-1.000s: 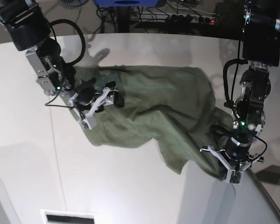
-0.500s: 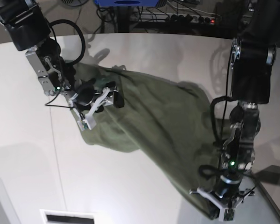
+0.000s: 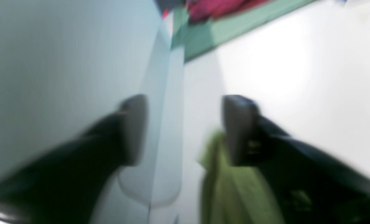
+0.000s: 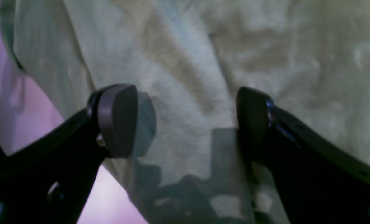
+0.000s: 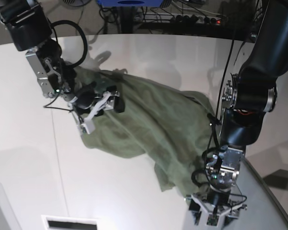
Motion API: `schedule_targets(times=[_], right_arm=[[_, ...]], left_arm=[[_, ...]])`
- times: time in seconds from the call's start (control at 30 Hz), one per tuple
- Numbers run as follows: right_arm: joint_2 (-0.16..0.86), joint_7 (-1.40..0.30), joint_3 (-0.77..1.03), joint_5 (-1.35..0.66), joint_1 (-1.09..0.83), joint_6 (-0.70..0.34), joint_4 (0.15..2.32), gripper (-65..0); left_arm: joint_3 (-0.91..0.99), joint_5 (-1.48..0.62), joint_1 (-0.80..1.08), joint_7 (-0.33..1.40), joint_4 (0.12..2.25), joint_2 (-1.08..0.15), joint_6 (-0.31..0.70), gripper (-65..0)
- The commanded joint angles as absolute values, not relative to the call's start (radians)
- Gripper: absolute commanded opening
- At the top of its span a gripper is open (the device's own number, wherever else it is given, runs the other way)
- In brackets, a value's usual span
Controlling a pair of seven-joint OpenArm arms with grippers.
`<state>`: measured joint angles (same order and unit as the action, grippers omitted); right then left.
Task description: Layout the t-shirt on the table in an organized manner, then fold the t-shirt properly
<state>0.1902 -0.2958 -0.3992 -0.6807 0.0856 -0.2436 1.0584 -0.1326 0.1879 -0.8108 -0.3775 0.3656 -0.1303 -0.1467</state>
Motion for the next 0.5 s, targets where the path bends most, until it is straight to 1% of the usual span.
schedule_targets(times=[0.0,0.03,0.07,0.13,0.17,0.27,0.37,0.43,0.47], right_arm=[[0.208,-0.320,-0.371,-0.667,0.082,-0.211,1.058,-18.5],[0.208,-0.320,-0.355,-0.667,0.081,-0.211,1.059,-18.5],[0.208,-0.320,-0.343,-0.667,0.081,-0.211,1.067,-18.5],[0.213,-0.320,-0.328,-0.667,0.079,-0.211,1.082,-18.5],[0.216,-0.320,-0.325,-0.667,0.082,-0.211,1.086,-18.5],[0.216,-0.323,-0.305,-0.667,0.110,-0.211,1.084,-18.5],[0.216,-0.323,-0.303,-0.665,0.140,-0.211,1.084,-18.5],[0.216,-0.323,-0.302,-0.664,0.163,-0.211,1.084,-18.3],[0.216,-0.323,-0.302,-0.662,0.177,-0.211,1.084,-18.3]], left_arm=[[-0.131,0.183,-0.860,-0.403,0.384,-0.147,-0.160,-9.9],[-0.131,0.185,-0.868,-0.403,0.394,-0.148,-0.160,-4.3],[-0.128,0.185,-0.868,-0.403,0.409,-0.148,-0.160,0.0],[-0.128,0.185,-0.826,-0.386,0.464,-0.148,-0.159,0.0],[-0.128,0.185,-0.796,-0.363,0.503,-0.150,-0.159,-1.0],[-0.127,0.183,-0.648,-0.246,0.659,-0.151,-0.125,-10.7],[-0.125,0.182,-0.460,-0.143,0.845,-0.153,-0.090,-23.7],[-0.125,0.183,-0.331,-0.093,0.969,-0.165,-0.077,-36.5],[-0.125,0.183,-0.262,-0.079,1.023,-0.177,-0.076,-45.3]])
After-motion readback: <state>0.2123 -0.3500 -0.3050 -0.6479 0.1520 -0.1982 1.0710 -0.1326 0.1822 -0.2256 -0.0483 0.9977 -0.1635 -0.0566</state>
